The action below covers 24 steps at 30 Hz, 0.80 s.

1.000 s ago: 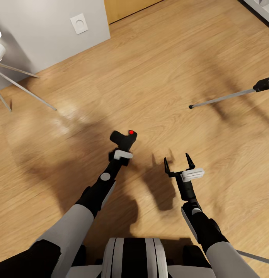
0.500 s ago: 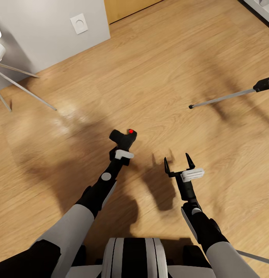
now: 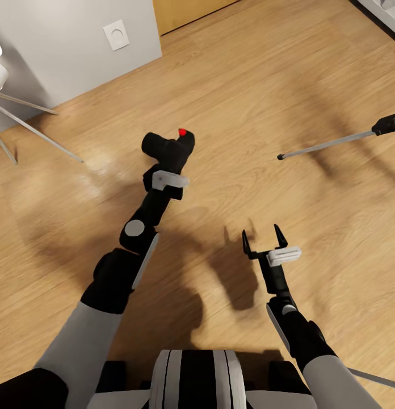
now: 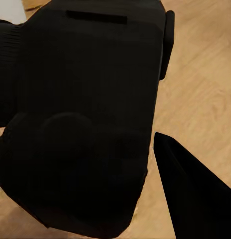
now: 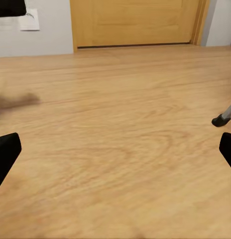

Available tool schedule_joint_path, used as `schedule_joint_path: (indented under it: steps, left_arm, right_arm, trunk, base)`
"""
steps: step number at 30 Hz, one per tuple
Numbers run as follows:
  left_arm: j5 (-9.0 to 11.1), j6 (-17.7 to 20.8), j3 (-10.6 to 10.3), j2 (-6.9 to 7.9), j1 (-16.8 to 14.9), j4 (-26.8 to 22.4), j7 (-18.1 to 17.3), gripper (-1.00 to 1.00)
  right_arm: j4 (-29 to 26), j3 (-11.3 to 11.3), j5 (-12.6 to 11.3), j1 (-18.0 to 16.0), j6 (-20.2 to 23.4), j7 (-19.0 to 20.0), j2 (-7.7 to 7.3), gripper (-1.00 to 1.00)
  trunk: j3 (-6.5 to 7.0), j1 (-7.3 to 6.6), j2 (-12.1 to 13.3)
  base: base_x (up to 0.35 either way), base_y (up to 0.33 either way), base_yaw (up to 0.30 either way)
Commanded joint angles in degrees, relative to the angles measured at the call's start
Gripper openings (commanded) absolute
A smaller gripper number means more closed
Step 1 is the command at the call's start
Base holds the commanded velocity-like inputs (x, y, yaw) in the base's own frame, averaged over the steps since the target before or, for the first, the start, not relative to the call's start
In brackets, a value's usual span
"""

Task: Attach the digital camera to the camera tripod in the bedroom.

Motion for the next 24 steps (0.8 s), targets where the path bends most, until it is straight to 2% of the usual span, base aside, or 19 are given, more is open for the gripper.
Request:
schedule_joint_path:
  steps: [1,2,3,8,10,11,15,18,19,21,24]
  left_arm:
    - [-0.6,0.6,-0.1,0.23,0.2,-1.1,0.2,-1.00]
    - [-0.4,1.1,-0.1,1.93,1.9,-5.5,0.1,-1.00]
    - [0.0,1.2,-0.1,2.77,2.8,-7.5,0.1,-1.00]
    - [0.5,1.3,-0.2,4.31,5.2,-9.7,0.1,-1.00]
    - [0.6,1.3,-0.5,4.57,6.0,-10.0,0.1,-1.00]
    - [0.6,1.3,-1.4,5.39,7.3,-10.4,0.2,-1.00]
    - [0.6,1.3,-1.9,6.67,8.4,-10.5,0.1,-1.00]
    - [0.6,1.3,-2.2,7.07,9.3,-10.6,0.1,-1.00]
    - [0.6,1.3,-3.5,7.26,10.5,-10.8,0.2,-1.00]
    - [0.6,1.5,-4.4,7.42,11.3,-10.9,0.2,-1.00]
    - [0.6,2.6,-4.9,7.58,11.9,-11.0,0.2,-1.00]
  right_arm:
    - [-0.1,0.1,0.1,0.0,0.1,-0.2,-0.03,1.00]
    - [-1.2,0.1,0.1,-0.1,3.6,-1.3,-0.03,1.00]
    - [-2.8,0.1,0.1,-0.1,7.3,-2.0,-0.03,1.00]
    - [-9.5,0.0,0.1,-0.1,16.3,-2.7,-0.03,1.00]
    - [-11.3,0.0,0.1,-0.1,18.4,-2.7,-0.03,1.00]
    - [-13.9,-0.2,0.1,-0.1,22.0,-2.9,-0.03,1.00]
    - [-16.2,-0.7,0.0,-0.1,25.0,-2.9,-0.03,1.00]
    - [-17.4,-1.0,-0.1,-0.1,27.3,-2.9,-0.03,1.00]
    - [-18.0,-1.1,-0.2,-0.1,28.2,-2.8,-0.03,1.00]
    - [-18.2,-1.1,-0.3,0.1,28.4,-2.9,-0.03,1.00]
    - [-18.4,-1.1,-0.3,0.4,28.5,-2.9,-0.03,1.00]
  trunk:
    - [-0.03,0.00,0.0]
    - [-0.03,0.00,0.0]
    - [-0.03,0.00,0.0]
    - [-0.03,0.00,0.0]
    - [-0.03,0.00,0.0]
    - [-0.03,0.00,0.0]
    - [-0.03,0.00,0.0]
    - [-0.03,0.00,0.0]
    - [-0.03,0.00,0.0]
    - [-0.03,0.00,0.0]
    - [-0.03,0.00,0.0]
  base:
    - [0.000,0.000,0.000]
    - [0.000,0.000,0.000]
    - [0.000,0.000,0.000]
    - [0.000,0.000,0.000]
    - [0.000,0.000,0.000]
    - [0.000,0.000,0.000]
    - [0.000,0.000,0.000]
    - [0.000,0.000,0.000]
    - [0.000,0.000,0.000]
    - [0.000,0.000,0.000]
    - [0.000,0.000,0.000]
